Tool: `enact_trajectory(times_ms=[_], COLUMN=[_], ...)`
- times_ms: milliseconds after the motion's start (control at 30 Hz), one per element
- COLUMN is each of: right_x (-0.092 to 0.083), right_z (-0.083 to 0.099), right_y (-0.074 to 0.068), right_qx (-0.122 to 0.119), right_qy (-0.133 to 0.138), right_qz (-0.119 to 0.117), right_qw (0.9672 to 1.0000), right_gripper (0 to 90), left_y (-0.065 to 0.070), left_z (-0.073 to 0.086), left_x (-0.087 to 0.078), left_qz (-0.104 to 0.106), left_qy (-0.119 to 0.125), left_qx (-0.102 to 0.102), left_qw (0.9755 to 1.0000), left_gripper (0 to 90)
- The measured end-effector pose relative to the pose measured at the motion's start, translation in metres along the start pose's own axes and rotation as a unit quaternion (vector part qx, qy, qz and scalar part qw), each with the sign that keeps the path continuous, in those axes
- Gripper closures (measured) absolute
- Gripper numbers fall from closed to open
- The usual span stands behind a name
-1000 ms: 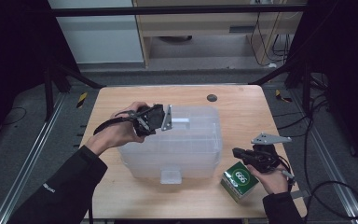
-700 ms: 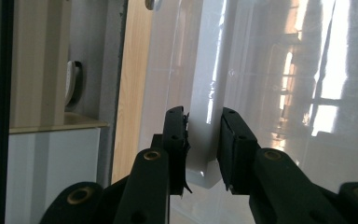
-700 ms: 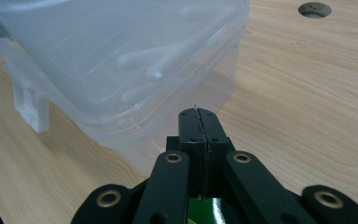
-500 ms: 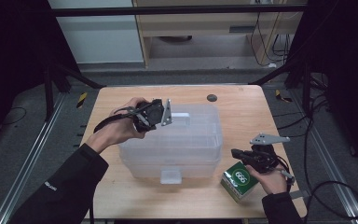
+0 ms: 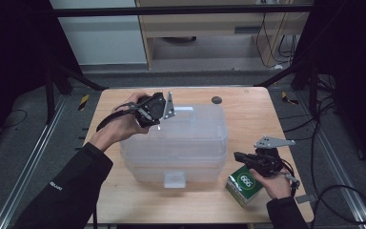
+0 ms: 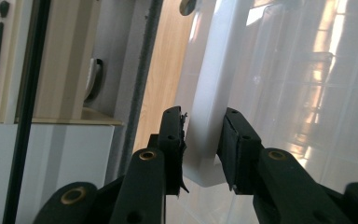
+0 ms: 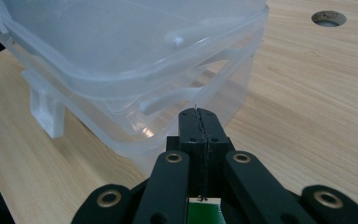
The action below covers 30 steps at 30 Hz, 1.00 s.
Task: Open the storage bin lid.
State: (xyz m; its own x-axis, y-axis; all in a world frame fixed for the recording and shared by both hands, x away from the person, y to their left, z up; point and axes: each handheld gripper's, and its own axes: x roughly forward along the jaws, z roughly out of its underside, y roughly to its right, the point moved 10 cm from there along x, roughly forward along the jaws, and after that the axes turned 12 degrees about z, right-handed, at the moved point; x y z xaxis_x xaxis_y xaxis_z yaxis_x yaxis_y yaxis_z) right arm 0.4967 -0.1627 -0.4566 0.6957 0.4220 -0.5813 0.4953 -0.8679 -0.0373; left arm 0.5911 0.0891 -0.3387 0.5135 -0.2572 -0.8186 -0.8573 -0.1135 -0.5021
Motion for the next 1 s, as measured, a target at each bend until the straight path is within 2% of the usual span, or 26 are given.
enact_trajectory(times_ms=[133,333,500,533,700,867,933,1000], right_x=[0.000,-0.001,0.001,0.002,0.003,0.001,0.002,0.002], right_z=[-0.002,-0.009,-0.018,-0.024,-0.029,-0.031,-0.031,-0.030], right_y=[-0.002,-0.006,-0.013,-0.017,-0.023,-0.022,-0.022,-0.022], right_qx=[0.000,0.001,0.004,0.000,0.000,0.009,0.012,0.011], right_qy=[0.007,0.020,0.032,0.042,0.051,0.061,0.060,0.058], right_qz=[-0.002,-0.008,-0.017,-0.021,-0.025,-0.027,-0.028,-0.027], right_qw=[1.0000,0.9998,0.9993,0.9989,0.9984,0.9978,0.9977,0.9979], right_gripper=[90.0,90.0,90.0,90.0,90.0,90.0,90.0,90.0], left_y=[-0.008,-0.016,-0.022,-0.023,-0.025,-0.024,-0.024,-0.024], left_z=[0.000,-0.001,-0.002,-0.002,-0.002,-0.001,0.000,0.000], left_x=[0.001,0.003,0.005,0.005,0.005,0.005,0.005,0.004], left_qz=[-0.011,-0.013,-0.018,-0.016,-0.013,-0.010,-0.012,-0.016], left_qy=[0.007,0.016,0.018,0.018,0.020,0.025,0.028,0.036], left_qx=[-0.009,-0.024,-0.034,-0.035,-0.039,-0.046,-0.050,-0.059], left_qw=[0.9999,0.9995,0.9991,0.9991,0.9990,0.9986,0.9983,0.9975], left_gripper=[70.3,69.5,69.1,68.7,68.4,67.9,64.8,56.9])
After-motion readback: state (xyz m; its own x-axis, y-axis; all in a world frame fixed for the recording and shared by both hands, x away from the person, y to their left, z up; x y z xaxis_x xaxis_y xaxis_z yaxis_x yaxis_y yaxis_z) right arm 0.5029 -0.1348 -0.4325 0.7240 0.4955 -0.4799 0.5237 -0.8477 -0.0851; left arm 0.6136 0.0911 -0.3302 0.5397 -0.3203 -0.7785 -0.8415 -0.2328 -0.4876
